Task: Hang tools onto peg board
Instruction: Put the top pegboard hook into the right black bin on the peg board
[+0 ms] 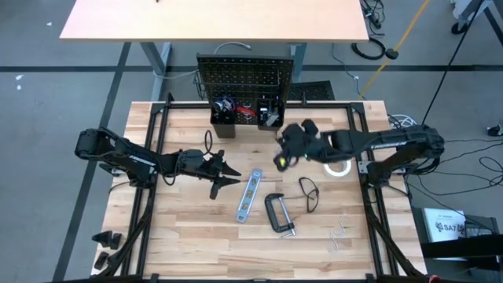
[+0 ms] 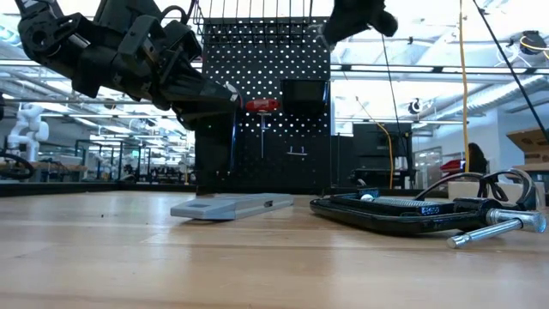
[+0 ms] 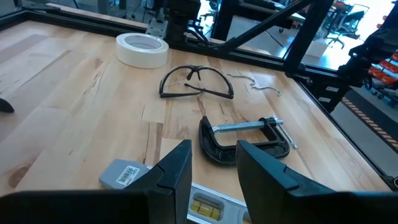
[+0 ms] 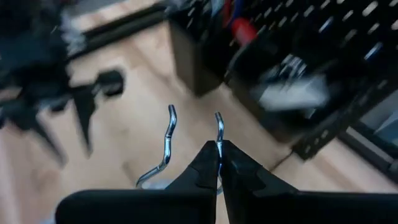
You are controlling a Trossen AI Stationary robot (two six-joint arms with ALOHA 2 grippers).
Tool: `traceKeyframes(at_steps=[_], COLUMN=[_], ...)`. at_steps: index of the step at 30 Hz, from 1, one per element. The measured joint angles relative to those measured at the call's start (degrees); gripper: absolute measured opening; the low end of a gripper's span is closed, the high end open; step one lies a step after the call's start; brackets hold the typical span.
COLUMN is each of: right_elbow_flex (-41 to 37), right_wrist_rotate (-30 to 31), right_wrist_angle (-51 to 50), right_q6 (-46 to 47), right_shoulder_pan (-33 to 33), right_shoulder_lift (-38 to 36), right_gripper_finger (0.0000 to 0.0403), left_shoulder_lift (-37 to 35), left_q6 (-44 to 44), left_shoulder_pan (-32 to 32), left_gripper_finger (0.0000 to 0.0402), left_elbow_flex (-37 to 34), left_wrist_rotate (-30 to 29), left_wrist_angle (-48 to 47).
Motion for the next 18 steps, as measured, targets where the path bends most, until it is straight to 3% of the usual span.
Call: traceKeyframes(at_steps=[10, 18], right_elbow_flex=[0.01, 0.0], right_wrist_rotate=[-6.78, -8.13], right_wrist_angle=[8.96, 9.81], right_q6=[-5.49, -7.52], right_shoulder_pan=[-13.3, -17.54], right_shoulder_lift=[3.37, 3.93], right_gripper_finger=[0.0, 0.0], left_shoulder_lift=[0.0, 0.0], left_q6=[-0.04, -0.04], left_shoulder_pan=[0.0, 0.0], left_gripper_finger=[0.0121, 0.0121], left_elbow_flex=[0.0, 0.0], left_wrist_rotate=[0.2, 0.19], left_wrist_angle=[0.0, 0.0])
